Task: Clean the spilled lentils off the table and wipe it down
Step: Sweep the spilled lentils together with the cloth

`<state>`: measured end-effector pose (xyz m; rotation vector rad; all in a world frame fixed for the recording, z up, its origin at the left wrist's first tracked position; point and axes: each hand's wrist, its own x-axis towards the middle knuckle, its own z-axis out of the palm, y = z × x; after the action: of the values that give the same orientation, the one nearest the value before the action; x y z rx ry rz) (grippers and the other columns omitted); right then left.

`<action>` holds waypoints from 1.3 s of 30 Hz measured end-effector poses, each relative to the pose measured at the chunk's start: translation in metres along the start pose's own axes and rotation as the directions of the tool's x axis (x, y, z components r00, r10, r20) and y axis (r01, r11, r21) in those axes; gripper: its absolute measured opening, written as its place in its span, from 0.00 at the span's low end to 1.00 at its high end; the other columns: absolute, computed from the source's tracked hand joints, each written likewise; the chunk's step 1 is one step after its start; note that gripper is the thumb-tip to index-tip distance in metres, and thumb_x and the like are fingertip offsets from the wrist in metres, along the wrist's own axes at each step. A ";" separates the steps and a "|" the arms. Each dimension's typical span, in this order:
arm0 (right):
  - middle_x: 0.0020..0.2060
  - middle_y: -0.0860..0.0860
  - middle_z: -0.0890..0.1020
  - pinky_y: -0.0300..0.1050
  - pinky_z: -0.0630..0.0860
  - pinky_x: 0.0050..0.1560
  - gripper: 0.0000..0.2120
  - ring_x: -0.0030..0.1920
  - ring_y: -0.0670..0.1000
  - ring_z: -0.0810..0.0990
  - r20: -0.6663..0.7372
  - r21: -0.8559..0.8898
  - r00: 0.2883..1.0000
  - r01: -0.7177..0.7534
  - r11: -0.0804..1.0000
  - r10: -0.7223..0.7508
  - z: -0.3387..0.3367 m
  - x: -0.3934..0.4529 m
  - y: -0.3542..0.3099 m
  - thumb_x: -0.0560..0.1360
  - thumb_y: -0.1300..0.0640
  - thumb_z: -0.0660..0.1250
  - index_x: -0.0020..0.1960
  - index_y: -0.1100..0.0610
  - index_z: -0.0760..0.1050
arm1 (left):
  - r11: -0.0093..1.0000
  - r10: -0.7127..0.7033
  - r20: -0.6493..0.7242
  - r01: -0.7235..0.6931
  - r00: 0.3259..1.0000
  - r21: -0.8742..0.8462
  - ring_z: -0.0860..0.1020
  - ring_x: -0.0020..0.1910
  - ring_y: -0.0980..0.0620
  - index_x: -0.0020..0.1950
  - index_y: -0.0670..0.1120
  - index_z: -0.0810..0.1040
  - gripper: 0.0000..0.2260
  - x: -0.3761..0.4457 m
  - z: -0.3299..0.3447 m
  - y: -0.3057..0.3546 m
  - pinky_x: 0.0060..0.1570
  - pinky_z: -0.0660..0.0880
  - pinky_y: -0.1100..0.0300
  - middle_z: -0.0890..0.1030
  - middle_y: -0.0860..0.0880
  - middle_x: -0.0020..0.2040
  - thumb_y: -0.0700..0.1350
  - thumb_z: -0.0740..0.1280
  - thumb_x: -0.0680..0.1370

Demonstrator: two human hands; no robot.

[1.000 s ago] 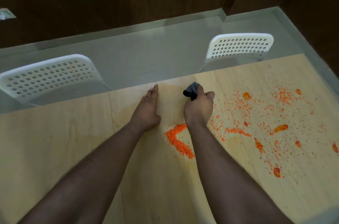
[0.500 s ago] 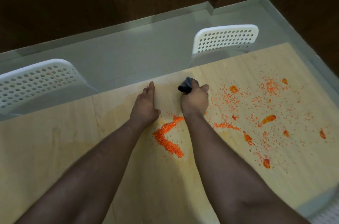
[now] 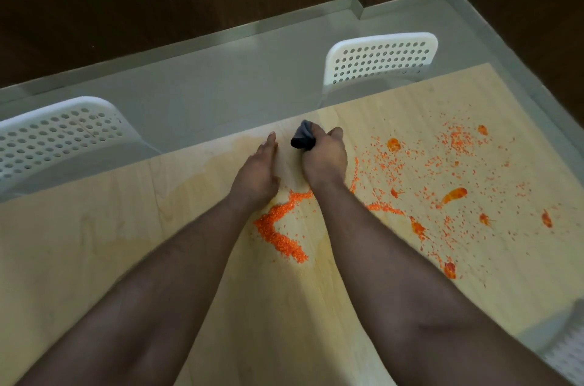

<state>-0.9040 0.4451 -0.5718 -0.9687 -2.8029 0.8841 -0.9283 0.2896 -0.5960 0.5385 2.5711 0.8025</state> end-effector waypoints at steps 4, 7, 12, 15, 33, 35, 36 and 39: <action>0.59 0.54 0.68 0.53 0.80 0.52 0.26 0.52 0.62 0.78 -0.063 -0.004 0.991 -0.118 0.993 0.117 -0.007 0.009 0.023 0.79 0.63 0.60 0.74 0.46 0.73 | 1.000 -0.030 -0.015 0.030 0.999 0.005 0.65 0.80 0.44 0.87 0.51 0.47 0.45 -0.001 0.005 0.000 0.77 0.67 0.50 0.63 0.48 0.84 0.37 0.72 0.78; 0.57 0.51 0.68 0.47 0.74 0.49 0.20 0.50 0.59 0.78 -0.158 0.095 0.960 -0.218 0.971 0.231 -0.017 0.000 0.050 0.83 0.59 0.58 0.72 0.47 0.75 | 0.999 -0.037 0.010 0.037 0.999 0.011 0.63 0.81 0.44 0.87 0.52 0.46 0.46 0.001 0.006 -0.004 0.78 0.65 0.50 0.61 0.47 0.85 0.38 0.71 0.78; 0.60 0.58 0.69 0.47 0.78 0.46 0.26 0.45 0.62 0.79 -0.228 0.113 0.917 -0.309 0.944 0.328 -0.034 -0.029 0.084 0.77 0.66 0.62 0.73 0.52 0.75 | 0.999 -0.037 0.018 0.037 0.999 0.006 0.67 0.78 0.43 0.87 0.54 0.44 0.44 -0.008 0.003 -0.005 0.76 0.68 0.50 0.64 0.48 0.84 0.39 0.70 0.80; 0.58 0.56 0.68 0.49 0.80 0.48 0.30 0.47 0.60 0.78 -0.217 0.126 0.947 -0.212 0.969 0.235 -0.035 -0.045 0.075 0.75 0.67 0.63 0.76 0.52 0.72 | 0.999 -0.040 -0.032 0.040 0.999 -0.004 0.70 0.77 0.43 0.87 0.53 0.48 0.41 -0.022 0.001 -0.009 0.76 0.68 0.51 0.67 0.49 0.82 0.40 0.69 0.81; 0.59 0.52 0.70 0.49 0.78 0.60 0.31 0.55 0.58 0.78 0.288 0.178 0.921 0.219 0.959 -0.263 0.059 -0.184 -0.064 0.75 0.63 0.66 0.78 0.49 0.72 | 0.974 -0.216 -0.217 0.193 0.952 -0.122 0.72 0.76 0.45 0.87 0.50 0.48 0.38 -0.149 -0.025 -0.112 0.72 0.71 0.50 0.64 0.50 0.83 0.46 0.68 0.83; 0.60 0.53 0.70 0.48 0.77 0.60 0.31 0.56 0.58 0.77 0.291 0.126 0.914 0.256 0.958 -0.283 0.064 -0.191 -0.057 0.74 0.61 0.67 0.78 0.50 0.71 | 0.975 -0.216 -0.224 0.196 0.950 -0.110 0.71 0.77 0.45 0.87 0.49 0.49 0.38 -0.153 -0.024 -0.112 0.73 0.69 0.51 0.64 0.50 0.84 0.44 0.68 0.83; 0.60 0.54 0.70 0.49 0.77 0.60 0.31 0.57 0.58 0.77 0.281 0.094 0.917 0.269 0.959 -0.284 0.064 -0.191 -0.054 0.75 0.60 0.67 0.77 0.51 0.71 | 0.973 -0.222 -0.220 0.202 0.950 -0.109 0.70 0.77 0.45 0.87 0.49 0.49 0.39 -0.156 -0.023 -0.112 0.74 0.69 0.51 0.63 0.50 0.84 0.44 0.69 0.82; 0.61 0.54 0.69 0.51 0.78 0.60 0.30 0.57 0.58 0.76 0.227 0.034 0.953 0.200 0.979 -0.202 0.055 -0.178 -0.043 0.76 0.60 0.67 0.78 0.51 0.70 | 0.962 -0.261 -0.184 0.239 0.948 -0.130 0.66 0.80 0.46 0.87 0.50 0.47 0.44 -0.160 -0.020 -0.110 0.77 0.67 0.48 0.62 0.49 0.84 0.47 0.74 0.80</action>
<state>-0.7970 0.2865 -0.5708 -0.5971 -3.0126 1.0414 -0.8282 0.1227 -0.6069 0.0976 2.6851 0.9358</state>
